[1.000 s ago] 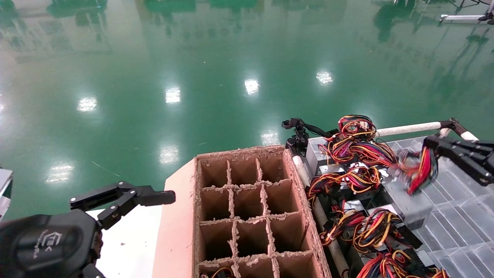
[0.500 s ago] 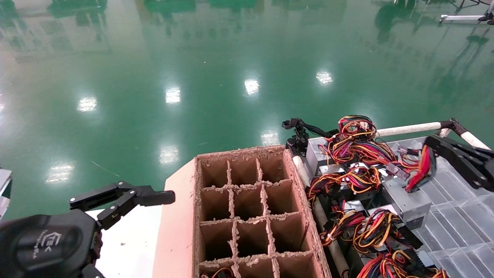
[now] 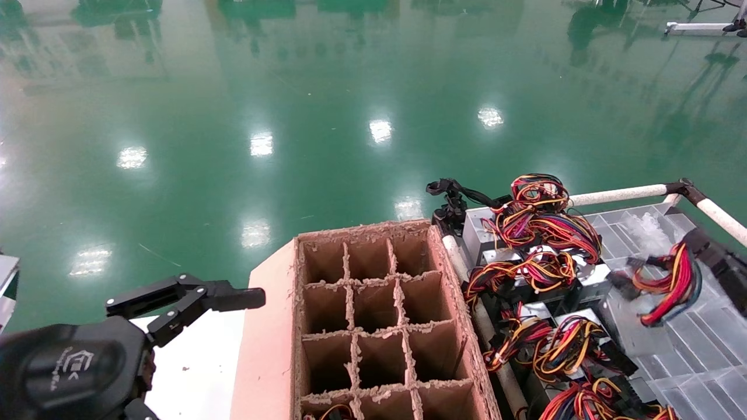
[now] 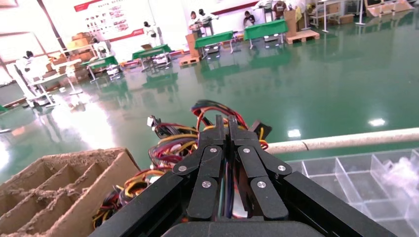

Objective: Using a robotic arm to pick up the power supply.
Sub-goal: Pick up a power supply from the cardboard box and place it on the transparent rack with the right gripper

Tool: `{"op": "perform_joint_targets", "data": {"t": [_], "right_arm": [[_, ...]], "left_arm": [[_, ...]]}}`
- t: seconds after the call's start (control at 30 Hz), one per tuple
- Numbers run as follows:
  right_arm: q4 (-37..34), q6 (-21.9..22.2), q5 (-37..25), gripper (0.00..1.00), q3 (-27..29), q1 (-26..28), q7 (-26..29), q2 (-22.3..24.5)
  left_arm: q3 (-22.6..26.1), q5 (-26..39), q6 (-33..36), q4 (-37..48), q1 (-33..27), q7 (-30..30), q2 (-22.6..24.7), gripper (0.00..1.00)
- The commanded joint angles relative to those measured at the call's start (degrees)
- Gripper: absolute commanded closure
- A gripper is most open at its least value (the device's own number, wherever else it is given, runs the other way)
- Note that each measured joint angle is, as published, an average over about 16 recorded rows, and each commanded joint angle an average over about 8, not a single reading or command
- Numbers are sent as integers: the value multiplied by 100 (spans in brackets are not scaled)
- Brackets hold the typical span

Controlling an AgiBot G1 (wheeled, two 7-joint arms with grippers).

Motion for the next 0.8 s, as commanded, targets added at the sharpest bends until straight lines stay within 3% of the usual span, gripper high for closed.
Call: {"op": "perform_joint_targets", "data": {"t": [0.03, 0.57, 0.8], "right_arm": [[-34, 7, 137, 100, 109, -183, -60, -107], [-16, -12, 370, 100, 302, -618, 31, -15], [56, -53, 508, 100, 420, -1049, 160, 109]], "left_arm": [[0, 0, 0, 0, 0, 0, 0, 0], [1, 0, 0, 0, 0, 0, 0, 0], [1, -1, 0, 0, 0, 0, 0, 0]]}}
